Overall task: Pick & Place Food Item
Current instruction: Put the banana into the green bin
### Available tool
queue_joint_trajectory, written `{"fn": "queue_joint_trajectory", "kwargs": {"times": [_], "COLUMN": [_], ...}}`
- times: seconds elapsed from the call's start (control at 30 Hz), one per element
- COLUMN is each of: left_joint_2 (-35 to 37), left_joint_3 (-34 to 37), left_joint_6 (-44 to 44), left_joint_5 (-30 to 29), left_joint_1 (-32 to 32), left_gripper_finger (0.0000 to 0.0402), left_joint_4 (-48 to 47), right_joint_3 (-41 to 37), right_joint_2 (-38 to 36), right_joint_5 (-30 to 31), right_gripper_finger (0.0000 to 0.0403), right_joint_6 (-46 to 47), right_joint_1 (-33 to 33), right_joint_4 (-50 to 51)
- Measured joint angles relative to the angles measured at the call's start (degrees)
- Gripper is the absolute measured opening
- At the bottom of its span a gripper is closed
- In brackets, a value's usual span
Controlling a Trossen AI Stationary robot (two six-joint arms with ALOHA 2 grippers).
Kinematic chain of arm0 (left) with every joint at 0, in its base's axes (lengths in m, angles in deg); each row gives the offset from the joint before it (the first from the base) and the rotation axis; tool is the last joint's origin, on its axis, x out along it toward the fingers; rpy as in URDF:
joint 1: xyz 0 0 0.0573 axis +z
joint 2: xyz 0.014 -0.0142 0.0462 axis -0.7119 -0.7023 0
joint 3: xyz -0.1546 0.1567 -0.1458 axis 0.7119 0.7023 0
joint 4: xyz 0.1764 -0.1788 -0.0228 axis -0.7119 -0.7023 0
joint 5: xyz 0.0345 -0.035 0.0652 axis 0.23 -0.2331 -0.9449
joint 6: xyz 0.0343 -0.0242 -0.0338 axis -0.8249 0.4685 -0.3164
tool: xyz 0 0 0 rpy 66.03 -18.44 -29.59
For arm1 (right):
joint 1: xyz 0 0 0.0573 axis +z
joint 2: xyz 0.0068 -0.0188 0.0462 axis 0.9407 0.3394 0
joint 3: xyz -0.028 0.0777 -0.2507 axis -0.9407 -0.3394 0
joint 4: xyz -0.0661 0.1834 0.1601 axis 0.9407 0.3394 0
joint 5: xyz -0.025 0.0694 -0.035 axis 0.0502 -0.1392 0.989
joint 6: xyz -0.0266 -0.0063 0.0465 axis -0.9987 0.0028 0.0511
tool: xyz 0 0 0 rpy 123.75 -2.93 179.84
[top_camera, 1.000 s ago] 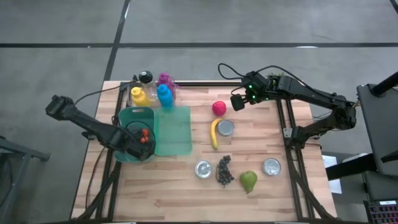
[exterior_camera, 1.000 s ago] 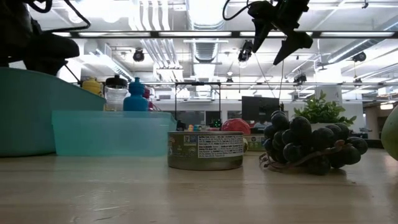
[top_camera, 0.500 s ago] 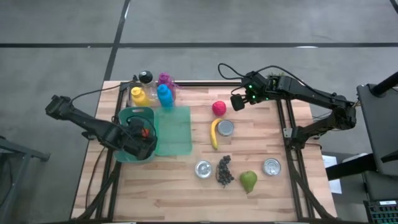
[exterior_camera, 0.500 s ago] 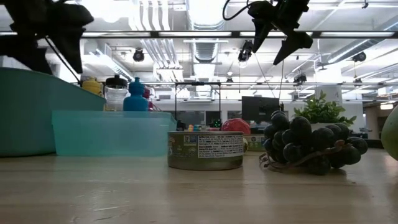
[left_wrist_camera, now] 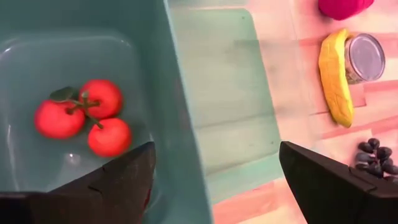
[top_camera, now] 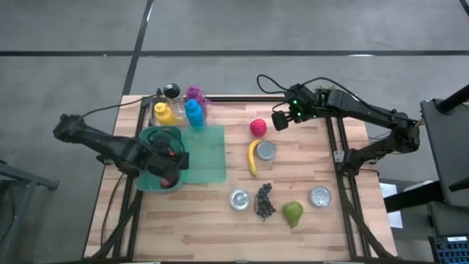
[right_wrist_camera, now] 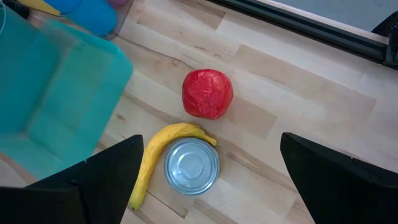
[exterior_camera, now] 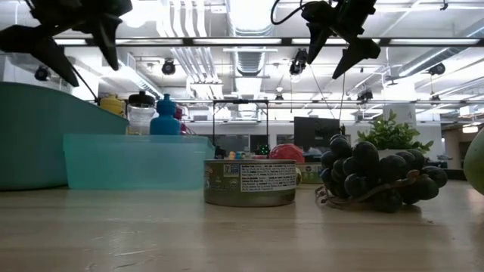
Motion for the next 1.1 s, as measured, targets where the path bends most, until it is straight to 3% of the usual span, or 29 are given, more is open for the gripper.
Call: {"fn": "queue_joint_trajectory", "kwargs": {"times": [0.4,0.73,1.1], "left_joint_2": [-13.81,-23.87,-34.12], "left_joint_3": [-12.13,-20.8,-27.75], "left_joint_6": [-12.23,-31.28,-36.21], "left_joint_5": [4.59,12.01,14.32], "left_joint_1": [11.08,19.0,22.42], "left_gripper_finger": [0.0346,0.0346,0.0346], "left_joint_4": [0.61,10.49,15.59], "right_joint_3": [-0.01,0.01,0.01], "right_joint_2": [0.0,0.0,0.0], "right_joint_5": [0.0,0.01,0.0], "right_gripper_finger": [0.0378,0.0378,0.0378], "right_joint_6": [-0.02,-0.01,-0.01], "right_joint_1": [0.02,0.0,0.0], "right_joint_4": [0.0,0.0,-0.01]}}
